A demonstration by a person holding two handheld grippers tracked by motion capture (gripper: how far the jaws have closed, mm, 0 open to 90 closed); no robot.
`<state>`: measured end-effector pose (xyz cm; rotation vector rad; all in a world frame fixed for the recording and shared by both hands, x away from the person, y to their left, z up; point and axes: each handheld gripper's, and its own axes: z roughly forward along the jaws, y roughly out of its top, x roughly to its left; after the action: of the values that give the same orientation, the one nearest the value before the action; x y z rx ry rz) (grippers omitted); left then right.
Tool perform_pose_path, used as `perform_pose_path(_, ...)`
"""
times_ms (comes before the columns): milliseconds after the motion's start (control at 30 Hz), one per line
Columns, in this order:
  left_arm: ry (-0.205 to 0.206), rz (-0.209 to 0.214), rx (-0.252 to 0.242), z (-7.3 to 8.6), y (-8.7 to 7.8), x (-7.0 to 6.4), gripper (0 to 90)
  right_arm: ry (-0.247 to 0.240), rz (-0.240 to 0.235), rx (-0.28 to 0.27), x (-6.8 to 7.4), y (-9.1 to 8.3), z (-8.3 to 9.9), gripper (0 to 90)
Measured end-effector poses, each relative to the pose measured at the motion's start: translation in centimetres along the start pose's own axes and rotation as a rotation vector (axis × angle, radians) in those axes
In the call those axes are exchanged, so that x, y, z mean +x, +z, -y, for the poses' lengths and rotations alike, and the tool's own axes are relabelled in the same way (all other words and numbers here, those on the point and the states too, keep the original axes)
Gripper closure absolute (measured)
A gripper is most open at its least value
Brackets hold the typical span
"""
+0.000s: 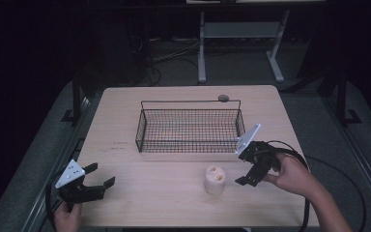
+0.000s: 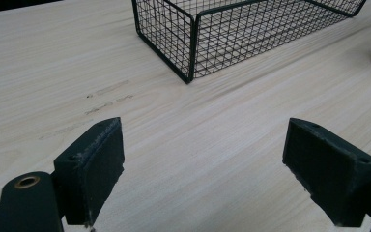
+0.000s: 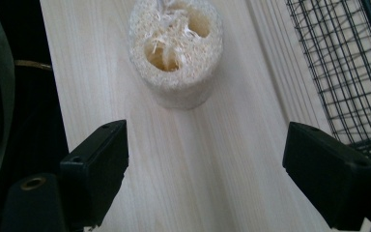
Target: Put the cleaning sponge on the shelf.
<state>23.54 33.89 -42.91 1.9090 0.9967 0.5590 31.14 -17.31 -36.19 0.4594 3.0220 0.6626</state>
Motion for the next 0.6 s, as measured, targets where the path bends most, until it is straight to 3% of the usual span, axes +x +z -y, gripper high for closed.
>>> perform_pose_path(600,-0.003,0.002,-0.006,0.0,-0.1,0.1,14.0,-0.063,-0.042,0.036,0.4,1.7,-3.2,15.8)
